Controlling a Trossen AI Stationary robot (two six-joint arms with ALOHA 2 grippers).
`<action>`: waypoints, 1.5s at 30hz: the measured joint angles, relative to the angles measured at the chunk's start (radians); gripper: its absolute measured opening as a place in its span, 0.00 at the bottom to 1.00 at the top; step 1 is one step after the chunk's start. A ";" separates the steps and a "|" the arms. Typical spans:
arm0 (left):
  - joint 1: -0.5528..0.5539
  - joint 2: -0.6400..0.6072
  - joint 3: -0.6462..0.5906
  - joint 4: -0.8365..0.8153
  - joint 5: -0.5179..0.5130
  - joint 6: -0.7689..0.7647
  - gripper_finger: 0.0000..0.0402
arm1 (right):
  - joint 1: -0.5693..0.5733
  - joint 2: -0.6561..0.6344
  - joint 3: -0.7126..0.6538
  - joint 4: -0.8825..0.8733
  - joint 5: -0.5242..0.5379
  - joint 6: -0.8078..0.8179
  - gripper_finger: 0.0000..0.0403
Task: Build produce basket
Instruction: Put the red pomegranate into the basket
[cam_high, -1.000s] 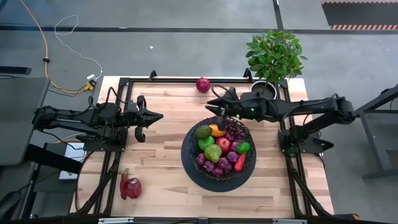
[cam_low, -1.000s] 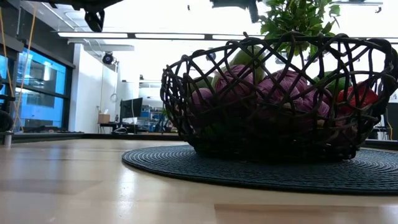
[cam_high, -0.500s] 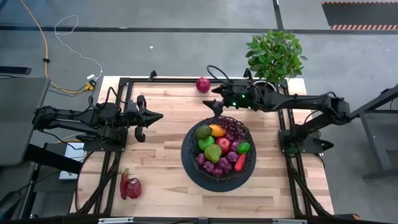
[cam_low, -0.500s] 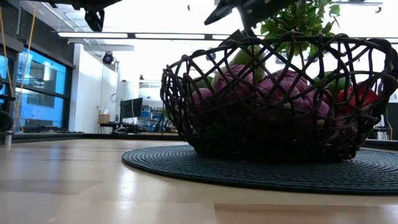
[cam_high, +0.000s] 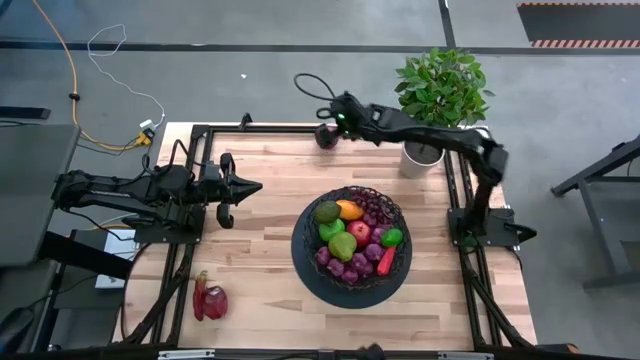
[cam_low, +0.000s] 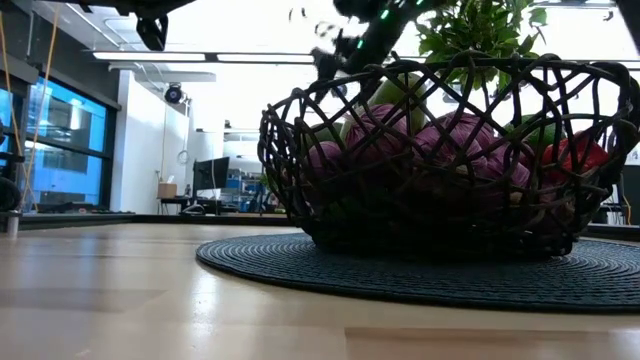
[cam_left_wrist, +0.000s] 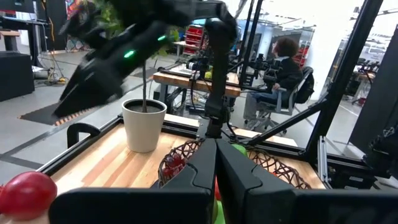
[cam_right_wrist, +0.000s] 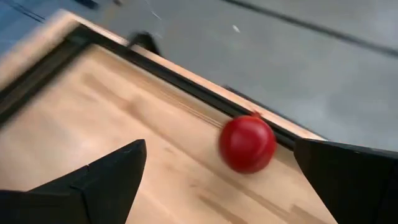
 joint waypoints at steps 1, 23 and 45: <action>0.000 0.000 0.000 0.000 0.000 0.000 0.00 | -0.014 0.039 0.032 -0.024 0.000 0.012 0.97; 0.000 0.000 0.000 -0.005 0.018 0.000 0.00 | -0.122 0.459 0.259 -0.143 -0.084 0.215 0.97; 0.000 0.000 0.000 -0.007 0.019 0.000 0.00 | -0.121 0.509 0.257 -0.087 -0.083 0.264 0.97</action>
